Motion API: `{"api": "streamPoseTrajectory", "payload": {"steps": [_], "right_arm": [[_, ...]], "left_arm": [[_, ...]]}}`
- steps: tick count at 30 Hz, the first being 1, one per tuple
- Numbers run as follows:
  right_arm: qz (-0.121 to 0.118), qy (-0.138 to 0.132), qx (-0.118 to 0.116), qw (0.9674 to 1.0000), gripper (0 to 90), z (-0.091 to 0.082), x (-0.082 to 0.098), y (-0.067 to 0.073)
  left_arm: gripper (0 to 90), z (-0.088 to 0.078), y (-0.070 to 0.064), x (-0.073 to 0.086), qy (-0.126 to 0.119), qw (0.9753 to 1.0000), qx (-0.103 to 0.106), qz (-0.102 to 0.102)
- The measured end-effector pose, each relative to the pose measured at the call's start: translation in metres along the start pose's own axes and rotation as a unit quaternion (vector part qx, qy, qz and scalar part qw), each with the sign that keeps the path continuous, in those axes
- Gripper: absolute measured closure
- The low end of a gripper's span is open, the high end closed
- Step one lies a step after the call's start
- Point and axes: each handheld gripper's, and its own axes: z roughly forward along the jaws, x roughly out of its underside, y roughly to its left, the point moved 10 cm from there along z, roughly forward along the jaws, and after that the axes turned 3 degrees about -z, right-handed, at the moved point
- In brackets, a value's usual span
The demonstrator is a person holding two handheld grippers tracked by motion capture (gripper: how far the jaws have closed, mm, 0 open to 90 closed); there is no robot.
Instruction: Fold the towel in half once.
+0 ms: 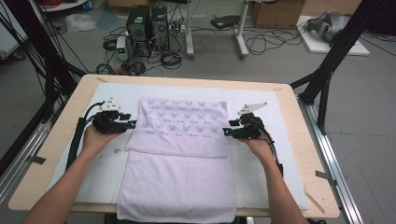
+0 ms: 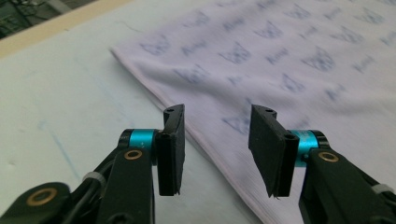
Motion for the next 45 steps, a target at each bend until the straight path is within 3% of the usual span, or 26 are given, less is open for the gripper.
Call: {"api": "streamPoseTrajectory", "payload": {"steps": [5,8,13,15,17,22,25,28,31,38,45], "right_arm": [[-0.015,-0.015,-0.022,0.9995,52.9,-0.002,0.007,0.024],[-0.034,0.007,-0.038,0.9987,51.9,0.002,0.013,0.037],[-0.05,0.012,-0.053,0.9973,52.1,0.003,0.01,0.052],[-0.055,0.007,-0.05,0.9972,52.2,0.001,0.01,0.054],[-0.057,-0.015,-0.041,0.9974,52.9,-0.002,0.011,0.056],[-0.032,-0.024,-0.045,0.9982,52.5,-0.009,0.028,0.059],[-0.033,-0.015,-0.043,0.9984,51.8,-0.01,0.031,0.06],[-0.026,-0.038,-0.04,0.9981,52.0,-0.007,0.03,0.063],[-0.037,-0.027,-0.036,0.9983,52.2,-0.003,0.032,0.065],[-0.029,-0.028,-0.037,0.9985,54.2,0.001,0.034,0.067],[-0.026,-0.015,-0.035,0.9989,62.1,0.008,0.04,0.064]], "left_arm": [[57.8,-0.011,-0.02,0.018,-0.006,0.9994,0.033,0.006],[58.3,-0.015,-0.03,0.029,-0.002,0.9987,0.051,0.002],[60.9,-0.019,-0.043,0.044,0.015,0.9979,0.06,0.018],[61.4,-0.018,-0.046,0.044,0.013,0.9978,0.06,0.026],[61.5,-0.018,-0.048,0.044,0.011,0.9977,0.06,0.028],[61.4,-0.019,-0.048,0.045,0.007,0.9982,0.055,0.025],[61.2,-0.024,-0.047,0.042,-0.004,0.9987,0.044,0.026],[61.2,-0.024,-0.048,0.043,-0.002,0.9987,0.042,0.029],[61.1,-0.02,-0.051,0.045,0.005,0.9985,0.043,0.033],[63.7,-0.016,-0.051,0.049,0.021,0.9983,0.041,0.037],[75.1,-0.012,-0.05,0.051,0.027,0.9981,0.031,0.046]]}}
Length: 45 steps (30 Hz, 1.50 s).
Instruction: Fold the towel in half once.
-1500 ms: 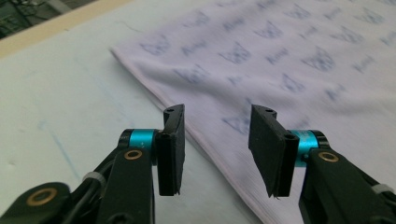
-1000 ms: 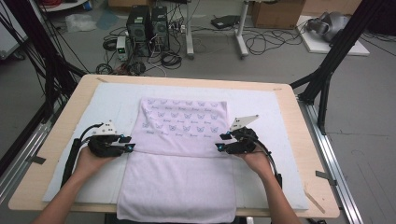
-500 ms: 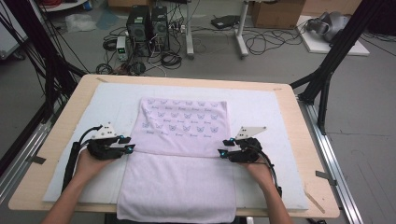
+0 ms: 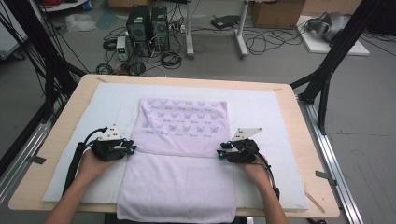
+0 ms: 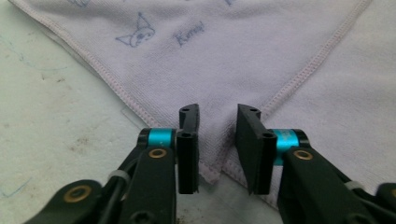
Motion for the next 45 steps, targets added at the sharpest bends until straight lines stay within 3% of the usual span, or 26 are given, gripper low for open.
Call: {"api": "streamPoseTrajectory", "payload": {"steps": [6,13,17,27,32,38,45], "right_arm": [[-0.002,0.003,0.01,0.9999,67.1,0.0,0.0,-0.001],[0.005,-0.01,-0.003,0.9999,86.0,-0.002,-0.001,-0.002],[0.009,-0.016,-0.007,0.9998,87.1,-0.004,-0.002,-0.002],[0.007,-0.058,0.001,0.9983,87.6,-0.018,-0.017,-0.004],[-0.002,-0.055,-0.001,0.9985,87.6,-0.021,-0.021,-0.002],[-0.005,-0.04,-0.025,0.9989,87.6,-0.029,-0.025,-0.002],[-0.027,-0.036,-0.02,0.9988,87.6,-0.05,-0.039,0.001]], "left_arm": [[83.4,0.0,0.002,0.0,0.0,0.9999,-0.012,-0.003],[85.6,-0.001,0.003,-0.003,-0.007,0.9999,-0.007,-0.013],[85.7,-0.007,0.005,-0.009,-0.029,0.999,0.0,-0.032],[85.9,-0.017,0.007,-0.02,-0.051,0.998,-0.003,-0.036],[86.0,-0.02,0.006,-0.023,-0.052,0.9981,-0.005,-0.033],[86.5,-0.021,0.002,-0.027,-0.035,0.9986,0.007,-0.04],[86.5,-0.043,-0.009,-0.041,-0.043,0.9987,0.018,-0.021]]}}
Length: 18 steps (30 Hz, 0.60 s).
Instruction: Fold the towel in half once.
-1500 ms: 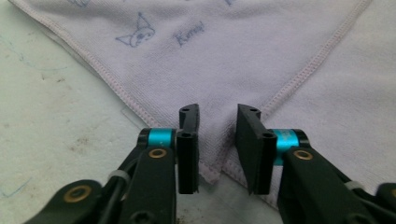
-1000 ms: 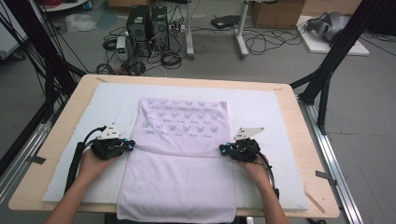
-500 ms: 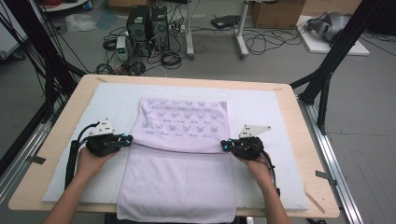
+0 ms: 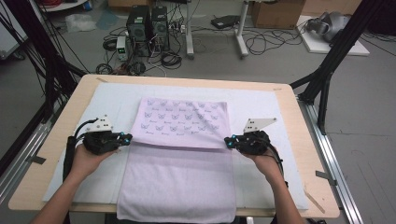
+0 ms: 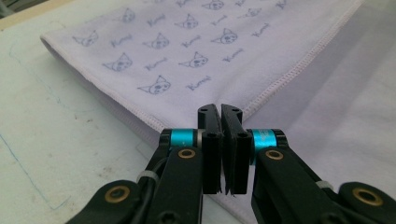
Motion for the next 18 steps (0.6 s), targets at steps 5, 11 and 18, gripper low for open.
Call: {"api": "streamPoseTrajectory", "payload": {"steps": [5,11,18], "right_arm": [[-0.023,0.004,-0.002,0.9997,87.7,-0.018,0.001,0.024],[-0.026,-0.008,-0.04,0.9988,83.6,-0.034,0.022,0.069],[-0.017,0.012,-0.035,0.9992,70.9,-0.007,0.039,0.065]], "left_arm": [[86.7,-0.02,-0.031,0.011,0.0,0.9996,0.009,0.028],[79.9,-0.044,-0.07,0.041,0.01,0.9975,0.036,0.06],[66.5,-0.015,-0.06,0.061,0.053,0.9961,0.046,0.053]]}}
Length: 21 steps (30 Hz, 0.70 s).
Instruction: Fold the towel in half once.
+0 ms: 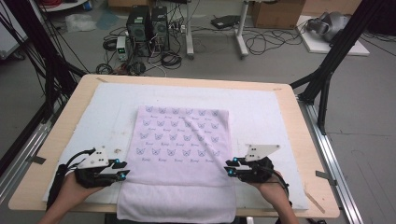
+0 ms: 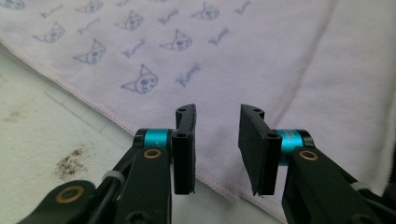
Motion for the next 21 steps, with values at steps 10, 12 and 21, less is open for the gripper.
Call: {"api": "streamPoseTrajectory", "payload": {"steps": [10,12,21], "right_arm": [[0.01,0.044,-0.005,0.9989,63.8,0.029,0.021,-0.001],[0.009,0.041,-0.008,0.9991,76.1,0.029,0.021,-0.002],[0.003,0.013,-0.007,0.9999,87.2,0.011,0.002,-0.004]], "left_arm": [[81.0,0.021,0.001,0.008,0.01,0.9998,0.016,-0.009],[86.4,0.021,0.001,0.008,0.011,0.9998,0.014,-0.008],[88.1,-0.006,-0.002,-0.013,-0.022,0.9997,0.01,-0.005]]}}
